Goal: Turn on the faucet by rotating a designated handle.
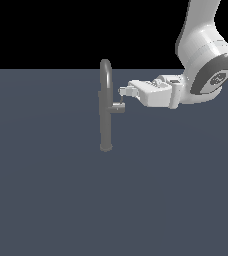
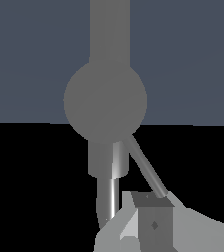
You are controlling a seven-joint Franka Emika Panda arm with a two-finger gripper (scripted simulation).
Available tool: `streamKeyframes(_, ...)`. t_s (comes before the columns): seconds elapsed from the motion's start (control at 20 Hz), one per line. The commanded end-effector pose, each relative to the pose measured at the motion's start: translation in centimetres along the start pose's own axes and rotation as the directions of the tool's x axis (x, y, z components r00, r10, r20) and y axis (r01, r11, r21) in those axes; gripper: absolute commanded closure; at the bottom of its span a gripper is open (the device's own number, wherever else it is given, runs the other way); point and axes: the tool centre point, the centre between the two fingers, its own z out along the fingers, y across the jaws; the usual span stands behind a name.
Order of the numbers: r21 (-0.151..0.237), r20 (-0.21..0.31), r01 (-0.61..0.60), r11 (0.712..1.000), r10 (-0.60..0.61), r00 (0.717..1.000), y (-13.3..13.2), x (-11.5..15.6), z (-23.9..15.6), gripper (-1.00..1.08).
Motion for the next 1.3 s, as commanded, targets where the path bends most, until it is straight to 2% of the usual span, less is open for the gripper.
streamKeyframes(0.0, -0.001, 0.005, -0.025, 1.0, 0.025, 1.0, 1.1, 1.3, 0.0, 1.08)
streamKeyframes(0.05, 0.0, 0.0, 0.0, 1.0, 0.0, 1.0, 0.2, 0.1, 0.0, 1.08)
streamKeyframes(0.45, -0.001, 0.006, -0.026, 1.0, 0.026, 1.0, 3.0, 3.7, 0.0, 1.08)
streamKeyframes(0.5, -0.005, 0.0, 0.021, 1.0, -0.021, 1.0, 1.7, 1.1, 0.0, 1.08)
streamKeyframes(0.85, -0.001, 0.006, -0.025, 1.0, 0.025, 1.0, 3.3, 6.4, 0.0, 1.08)
streamKeyframes(0.9, -0.001, 0.006, -0.025, 1.0, 0.025, 1.0, 3.3, 6.4, 0.0, 1.08)
streamKeyframes(0.95, -0.01, 0.003, 0.029, 1.0, -0.029, 1.0, 2.1, 3.2, 0.0, 1.08)
streamKeyframes(1.25, -0.005, 0.005, -0.006, 1.0, 0.006, 1.0, 2.2, 6.9, 0.0, 1.08)
